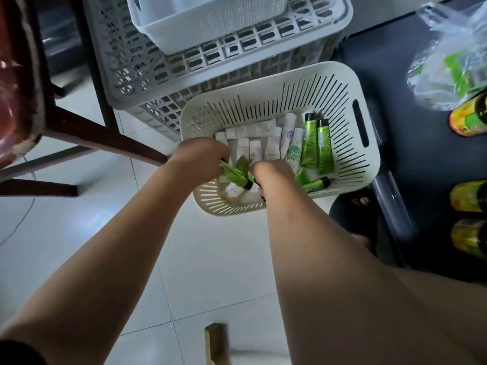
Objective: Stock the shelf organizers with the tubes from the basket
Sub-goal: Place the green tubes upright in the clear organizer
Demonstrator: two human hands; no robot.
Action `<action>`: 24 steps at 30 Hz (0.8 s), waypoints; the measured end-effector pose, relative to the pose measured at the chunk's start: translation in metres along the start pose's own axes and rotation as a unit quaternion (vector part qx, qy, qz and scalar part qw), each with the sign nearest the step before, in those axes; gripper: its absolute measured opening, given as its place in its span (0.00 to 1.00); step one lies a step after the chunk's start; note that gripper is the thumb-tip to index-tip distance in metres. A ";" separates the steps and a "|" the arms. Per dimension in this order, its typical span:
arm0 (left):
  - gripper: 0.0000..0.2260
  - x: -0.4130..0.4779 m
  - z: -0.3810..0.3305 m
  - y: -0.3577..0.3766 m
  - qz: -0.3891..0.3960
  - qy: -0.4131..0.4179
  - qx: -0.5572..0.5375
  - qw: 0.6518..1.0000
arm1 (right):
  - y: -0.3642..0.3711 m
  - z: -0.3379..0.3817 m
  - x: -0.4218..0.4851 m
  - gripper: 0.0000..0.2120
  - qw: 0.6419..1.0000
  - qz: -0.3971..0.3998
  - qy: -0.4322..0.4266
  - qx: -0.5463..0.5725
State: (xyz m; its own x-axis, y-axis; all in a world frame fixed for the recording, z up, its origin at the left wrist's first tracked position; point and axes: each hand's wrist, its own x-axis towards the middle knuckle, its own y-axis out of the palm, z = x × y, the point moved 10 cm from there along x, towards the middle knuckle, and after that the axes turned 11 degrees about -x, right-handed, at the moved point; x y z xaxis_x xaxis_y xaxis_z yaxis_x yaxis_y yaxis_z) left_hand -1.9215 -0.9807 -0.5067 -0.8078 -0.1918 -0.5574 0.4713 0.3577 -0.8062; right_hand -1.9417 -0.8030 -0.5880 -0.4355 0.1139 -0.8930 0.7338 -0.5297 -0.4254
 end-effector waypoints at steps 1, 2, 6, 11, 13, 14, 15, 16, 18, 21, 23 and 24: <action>0.06 -0.003 0.002 -0.006 -0.005 0.000 -0.040 0.999 | -0.005 -0.002 -0.001 0.10 0.998 0.008 0.015 0.066; 0.05 -0.006 0.003 -0.011 -0.009 -0.002 -0.087 0.996 | -0.008 -0.006 -0.002 0.10 0.992 0.025 0.021 0.122; 0.07 -0.025 -0.001 -0.042 -0.112 0.017 -0.259 0.959 | -0.026 -0.010 -0.011 0.12 0.948 0.114 -0.046 0.294; 0.10 -0.054 -0.012 -0.067 -0.200 -0.001 -0.485 0.851 | -0.078 -0.010 -0.040 0.07 0.912 0.139 -0.178 0.341; 0.10 -0.061 -0.026 -0.076 -0.211 0.002 -0.531 0.821 | -0.095 -0.008 -0.054 0.09 0.900 0.153 -0.213 0.349; 0.10 -0.063 -0.033 -0.080 -0.212 0.005 -0.554 0.805 | -0.102 -0.008 -0.059 0.09 0.895 0.159 -0.227 0.350; 0.10 -0.064 -0.041 -0.084 -0.212 0.009 -0.578 0.788 | -0.110 -0.008 -0.066 0.09 0.889 0.162 -0.237 0.357; 0.09 -0.065 -0.049 -0.088 -0.210 0.014 -0.602 0.770 | -0.118 -0.008 -0.071 0.09 0.883 0.160 -0.245 0.368; 0.08 -0.065 -0.064 -0.098 -0.211 0.026 -0.642 0.736 | -0.135 -0.009 -0.084 0.11 0.870 0.153 -0.261 0.390; 0.09 -0.070 -0.089 -0.114 -0.206 0.052 -0.679 0.703 | -0.156 -0.014 -0.106 0.13 0.852 0.150 -0.297 0.404; 0.12 -0.073 -0.105 -0.125 -0.196 0.074 -0.690 0.693 | -0.164 -0.017 -0.120 0.14 0.845 0.169 -0.322 0.392; 0.14 -0.076 -0.113 -0.132 -0.188 0.086 -0.692 0.692 | -0.167 -0.018 -0.127 0.14 0.844 0.179 -0.331 0.381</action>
State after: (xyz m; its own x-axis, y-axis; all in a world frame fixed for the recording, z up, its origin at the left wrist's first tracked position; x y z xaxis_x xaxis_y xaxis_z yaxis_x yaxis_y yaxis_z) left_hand -1.9628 -0.9104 -0.3356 -0.8675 -0.4399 -0.2323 -0.4775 0.8673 0.1409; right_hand -2.0001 -0.7140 -0.4063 -0.6383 -0.5299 -0.5583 0.4413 -0.8462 0.2986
